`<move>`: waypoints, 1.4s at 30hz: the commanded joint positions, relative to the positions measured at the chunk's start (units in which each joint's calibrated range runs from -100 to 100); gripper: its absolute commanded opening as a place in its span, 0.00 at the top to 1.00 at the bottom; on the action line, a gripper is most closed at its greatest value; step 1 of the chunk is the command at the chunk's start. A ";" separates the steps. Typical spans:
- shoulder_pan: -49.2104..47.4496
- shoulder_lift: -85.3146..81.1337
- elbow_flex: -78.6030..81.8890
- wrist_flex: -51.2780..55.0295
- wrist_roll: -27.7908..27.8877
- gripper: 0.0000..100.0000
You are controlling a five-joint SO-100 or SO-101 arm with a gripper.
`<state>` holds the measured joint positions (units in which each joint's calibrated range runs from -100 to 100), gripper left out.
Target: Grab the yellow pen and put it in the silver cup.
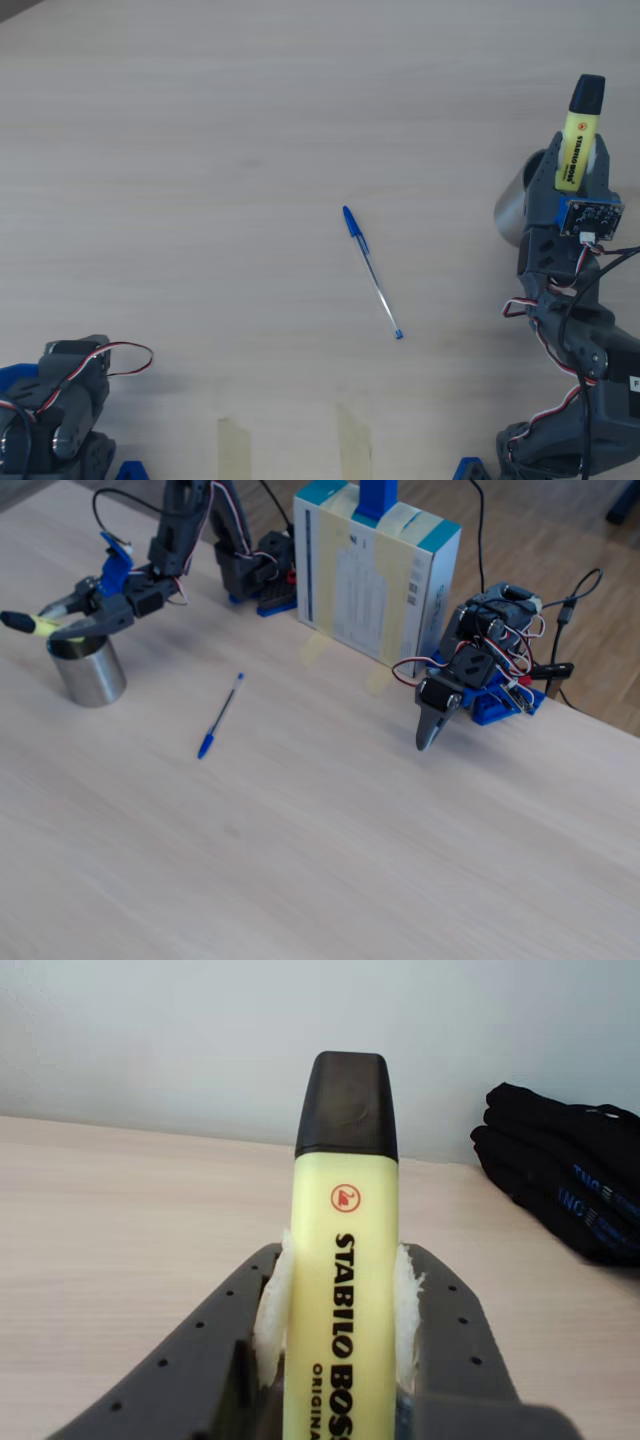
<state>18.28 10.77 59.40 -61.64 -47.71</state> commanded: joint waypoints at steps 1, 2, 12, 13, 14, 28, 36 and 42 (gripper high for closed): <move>-0.05 0.70 -2.85 -0.26 0.01 0.93; -0.05 1.12 -2.85 -0.26 0.01 0.93; 0.04 3.11 -1.85 -0.18 0.43 0.93; 0.04 3.11 -1.85 -0.18 0.43 0.93; 0.04 3.11 -1.85 -0.18 0.43 0.93; 0.74 2.20 0.32 5.06 0.43 0.93; 0.65 2.12 -0.22 4.37 0.43 0.93; 0.65 2.03 -0.40 3.51 2.04 0.93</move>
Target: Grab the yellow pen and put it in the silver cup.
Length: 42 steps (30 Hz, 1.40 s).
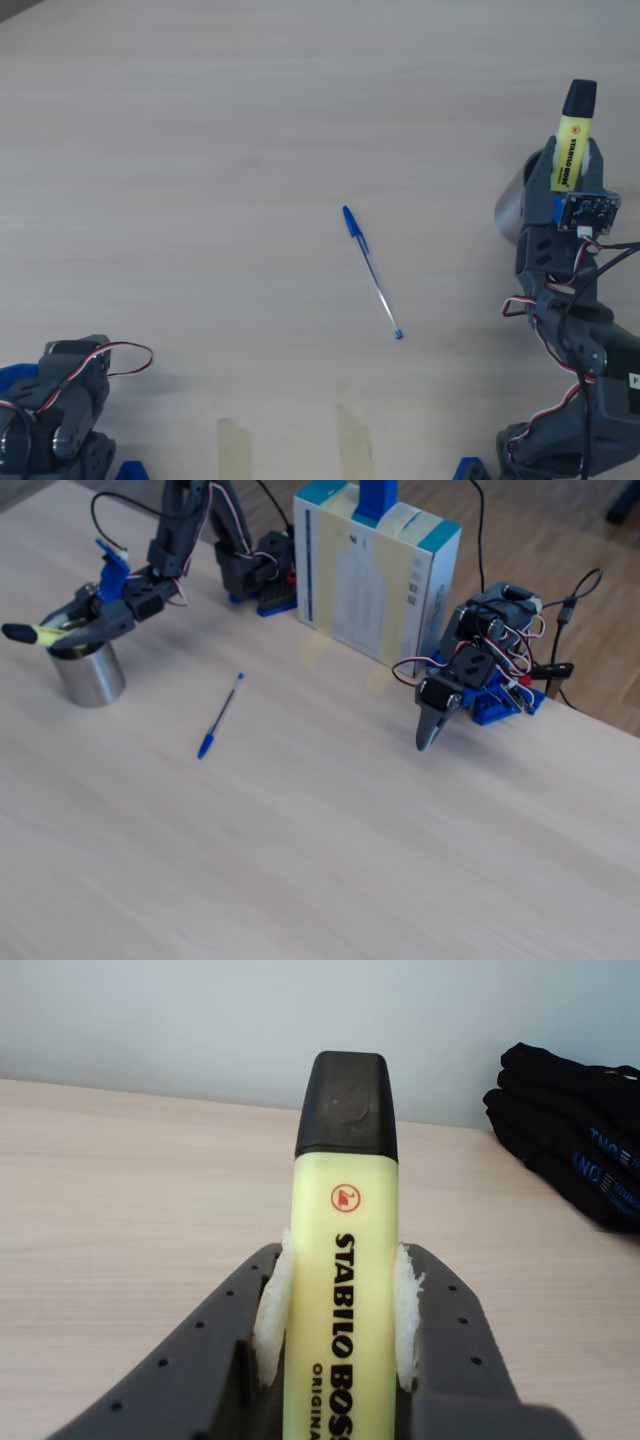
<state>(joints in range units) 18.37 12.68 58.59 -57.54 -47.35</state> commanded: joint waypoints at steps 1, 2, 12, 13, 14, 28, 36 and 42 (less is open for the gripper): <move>0.48 -0.13 0.41 -1.88 2.56 0.93; 0.48 -0.55 0.59 -3.17 3.29 0.93; 0.31 -0.79 1.23 -15.09 3.55 0.93; 0.22 -0.79 1.50 -15.95 3.55 0.93; 0.13 -0.79 2.04 -16.64 3.55 0.93; 0.48 -0.46 6.21 -18.01 2.82 0.93; 0.57 4.69 5.40 -18.44 2.61 0.93; 0.57 5.61 5.40 -18.10 2.82 0.93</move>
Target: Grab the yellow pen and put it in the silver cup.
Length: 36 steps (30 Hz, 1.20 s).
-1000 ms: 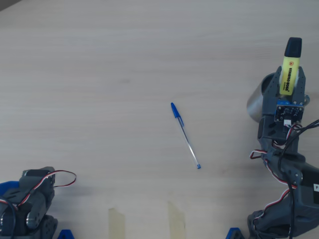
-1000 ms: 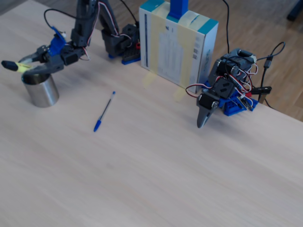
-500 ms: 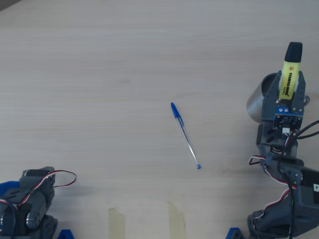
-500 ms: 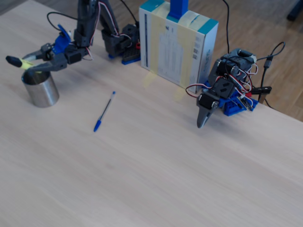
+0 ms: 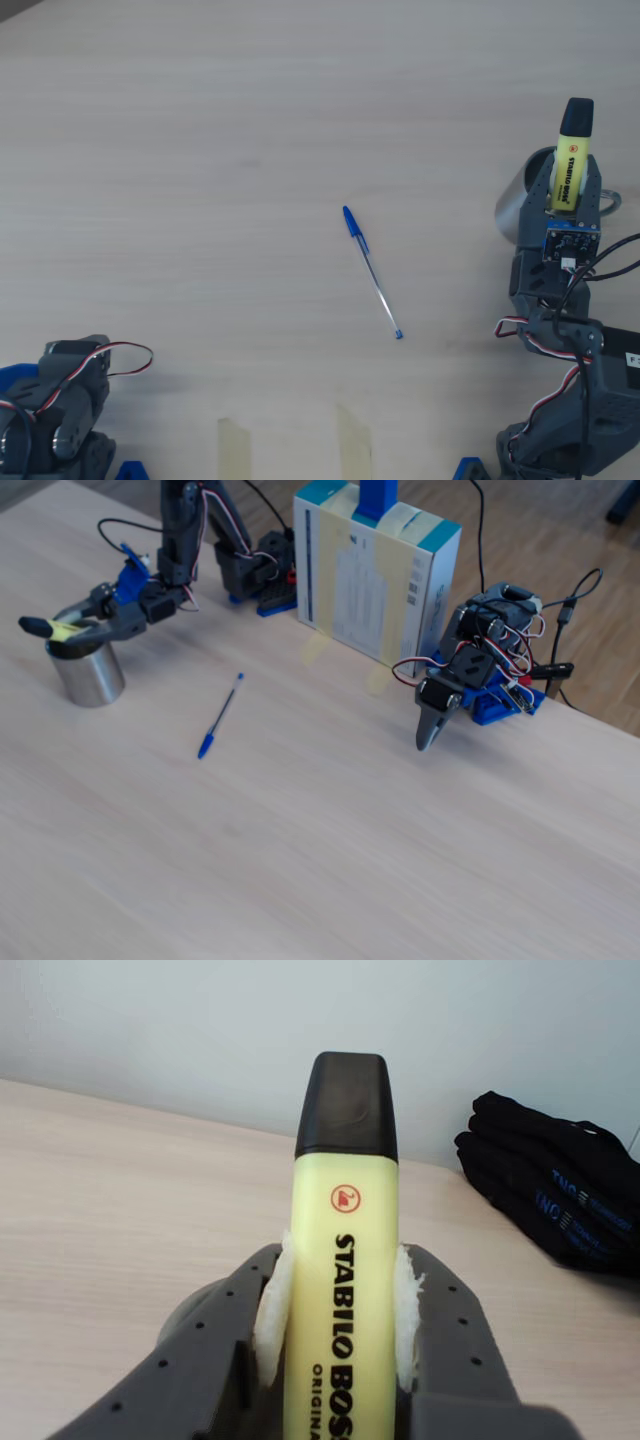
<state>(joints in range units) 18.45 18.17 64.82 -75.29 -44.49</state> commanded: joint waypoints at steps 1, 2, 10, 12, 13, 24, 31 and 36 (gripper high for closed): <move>0.49 0.12 -0.83 -0.34 0.01 0.93; 0.49 0.12 -0.83 -0.34 0.01 0.93; 0.49 0.12 -0.64 -0.08 0.27 0.93; 0.49 0.12 -0.64 0.00 0.27 0.93; 0.49 0.03 -0.64 0.00 0.27 0.93; 0.40 -0.71 -0.64 0.52 -0.14 0.77; 0.23 -0.71 -0.64 0.52 0.22 0.73; 0.23 -0.80 -0.74 0.09 0.22 0.73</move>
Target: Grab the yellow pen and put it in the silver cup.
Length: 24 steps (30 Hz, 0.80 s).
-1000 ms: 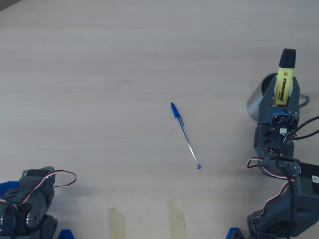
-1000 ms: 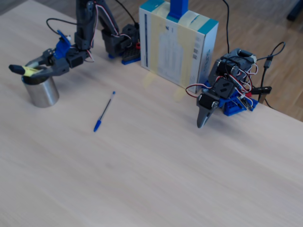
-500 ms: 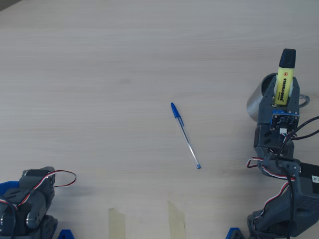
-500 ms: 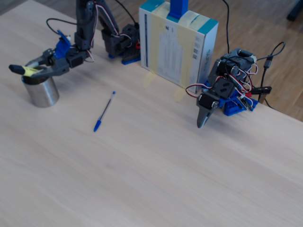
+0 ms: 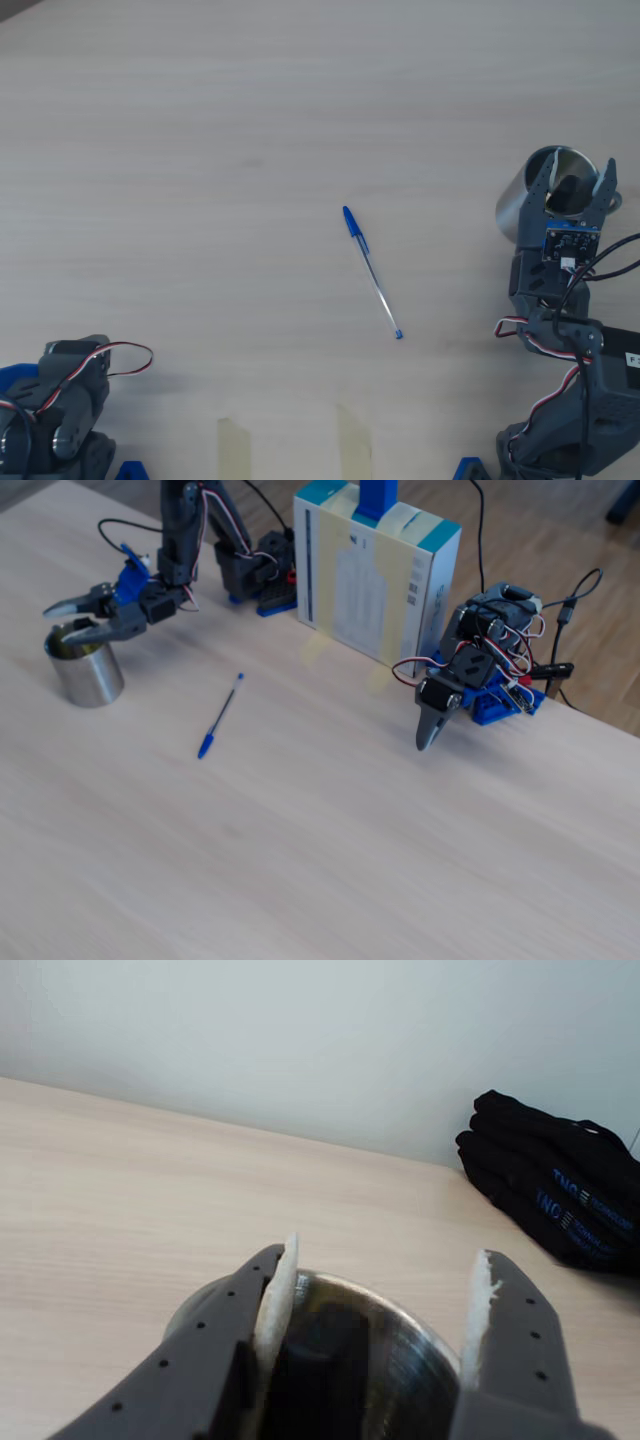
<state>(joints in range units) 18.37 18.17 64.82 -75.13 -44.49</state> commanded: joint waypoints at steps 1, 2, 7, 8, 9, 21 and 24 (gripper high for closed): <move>0.31 -0.80 -0.74 -0.25 0.22 0.73; 0.31 -0.80 -0.74 -0.34 0.22 0.73; 0.22 -0.96 -0.83 -0.42 0.22 0.73; 0.13 -1.05 -0.83 -0.42 0.12 0.73; 0.13 -1.55 -0.83 -0.42 0.12 0.73; -1.26 -12.77 0.53 0.69 -0.04 0.73; -2.14 -17.42 1.17 4.81 -0.09 0.73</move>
<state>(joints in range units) 17.15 6.20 65.81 -73.12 -44.49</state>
